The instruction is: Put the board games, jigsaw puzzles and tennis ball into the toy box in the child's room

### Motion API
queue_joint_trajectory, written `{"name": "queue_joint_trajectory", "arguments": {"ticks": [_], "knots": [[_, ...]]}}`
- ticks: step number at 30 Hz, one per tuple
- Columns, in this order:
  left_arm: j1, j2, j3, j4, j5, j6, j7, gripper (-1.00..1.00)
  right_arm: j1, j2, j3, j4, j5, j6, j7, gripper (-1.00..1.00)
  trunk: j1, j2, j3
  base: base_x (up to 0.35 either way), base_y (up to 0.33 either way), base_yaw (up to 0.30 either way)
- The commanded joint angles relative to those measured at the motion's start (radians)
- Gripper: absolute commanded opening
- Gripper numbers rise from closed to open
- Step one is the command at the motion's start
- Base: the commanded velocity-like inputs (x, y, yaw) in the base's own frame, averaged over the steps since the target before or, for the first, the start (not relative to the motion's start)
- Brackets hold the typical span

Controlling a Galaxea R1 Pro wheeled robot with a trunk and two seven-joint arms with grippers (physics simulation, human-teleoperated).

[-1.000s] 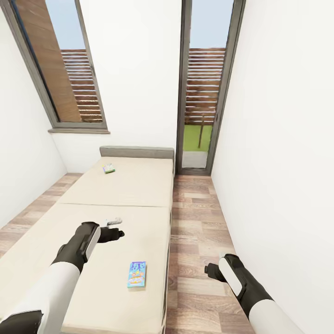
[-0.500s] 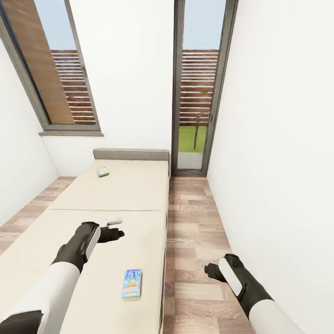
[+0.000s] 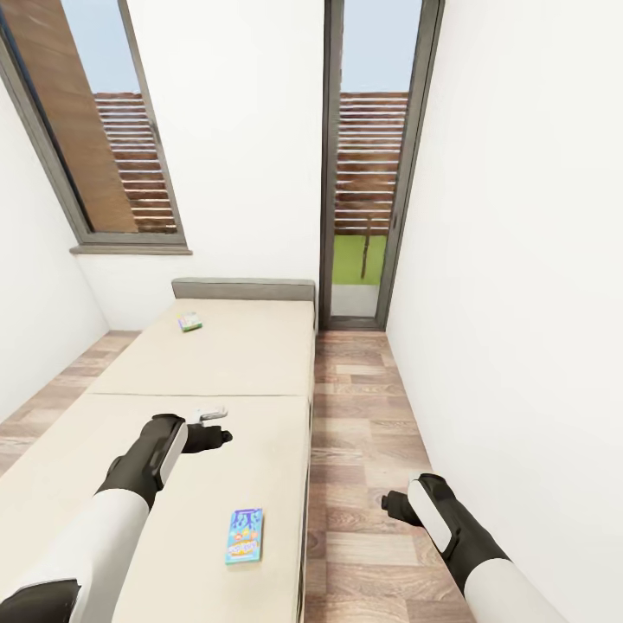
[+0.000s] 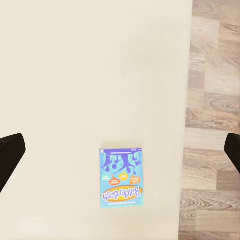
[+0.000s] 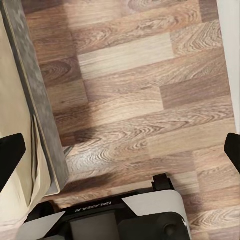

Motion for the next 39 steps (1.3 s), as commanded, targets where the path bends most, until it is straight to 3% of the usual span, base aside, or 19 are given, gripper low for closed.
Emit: {"name": "queue_joint_trajectory", "arguments": {"ticks": [1,19,39], "knots": [[-0.001,0.0,0.003,-0.001,-0.001,0.005,-0.004,1.0,-0.001,-0.001,0.003,-0.001,-0.01,0.002,-0.01,1.0,0.001,-0.002,-0.002,0.006,0.0,0.0],[-0.001,0.0,0.003,-0.001,-0.001,0.005,-0.005,1.0,-0.001,0.0,0.003,-0.001,-0.012,0.002,-0.009,1.0,0.001,-0.002,-0.002,0.108,0.0,-0.003],[-0.001,-0.001,0.002,-0.001,0.001,0.005,-0.005,1.0,-0.001,0.001,0.003,-0.001,-0.011,0.0,-0.009,1.0,0.001,-0.002,-0.002,0.012,0.0,-0.08]]}}
